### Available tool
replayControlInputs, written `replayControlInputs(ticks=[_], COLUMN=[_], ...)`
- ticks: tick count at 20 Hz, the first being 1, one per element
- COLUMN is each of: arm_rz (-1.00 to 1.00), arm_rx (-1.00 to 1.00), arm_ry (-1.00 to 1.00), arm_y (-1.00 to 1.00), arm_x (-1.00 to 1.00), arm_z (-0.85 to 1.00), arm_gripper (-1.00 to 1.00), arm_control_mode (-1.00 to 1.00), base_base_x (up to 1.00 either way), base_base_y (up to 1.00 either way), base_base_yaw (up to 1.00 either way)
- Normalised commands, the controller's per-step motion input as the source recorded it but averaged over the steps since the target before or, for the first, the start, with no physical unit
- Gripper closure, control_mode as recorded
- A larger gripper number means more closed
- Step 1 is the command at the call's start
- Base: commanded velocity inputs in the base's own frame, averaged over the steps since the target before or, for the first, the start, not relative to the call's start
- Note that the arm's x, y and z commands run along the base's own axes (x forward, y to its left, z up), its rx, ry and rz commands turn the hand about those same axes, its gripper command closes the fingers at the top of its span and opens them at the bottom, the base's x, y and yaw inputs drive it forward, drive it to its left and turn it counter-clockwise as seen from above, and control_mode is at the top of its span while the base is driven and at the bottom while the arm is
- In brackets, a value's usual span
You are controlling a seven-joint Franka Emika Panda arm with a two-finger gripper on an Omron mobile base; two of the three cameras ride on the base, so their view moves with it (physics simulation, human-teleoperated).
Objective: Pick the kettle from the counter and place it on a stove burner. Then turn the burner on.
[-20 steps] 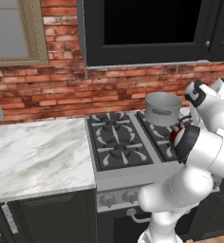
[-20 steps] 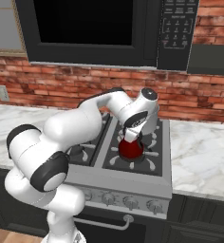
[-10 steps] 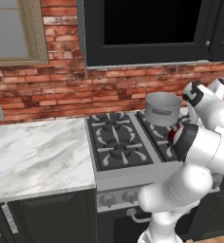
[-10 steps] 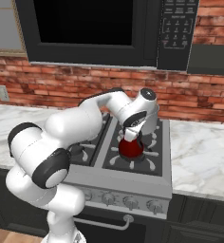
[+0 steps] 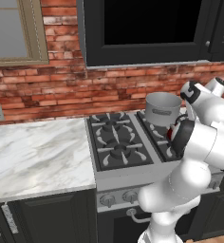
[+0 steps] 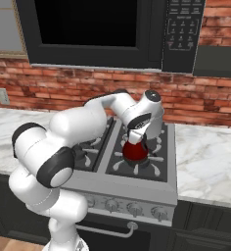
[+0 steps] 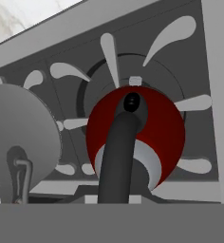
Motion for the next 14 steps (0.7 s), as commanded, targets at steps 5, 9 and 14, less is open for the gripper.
replayControlInputs(ticks=[5,9,14], arm_rz=[0.0,0.0,0.0], arm_rx=[0.0,0.0,0.0], arm_ry=[-0.02,0.0,0.0], arm_y=[0.0,0.0,0.0], arm_x=[0.0,0.0,0.0], arm_z=[0.0,0.0,-0.06], arm_gripper=[1.0,1.0,1.0], arm_control_mode=[-1.0,-1.0,-1.0], base_base_x=[0.0,0.0,0.0], base_base_y=[0.0,0.0,0.0], base_base_yaw=[0.0,0.0,0.0])
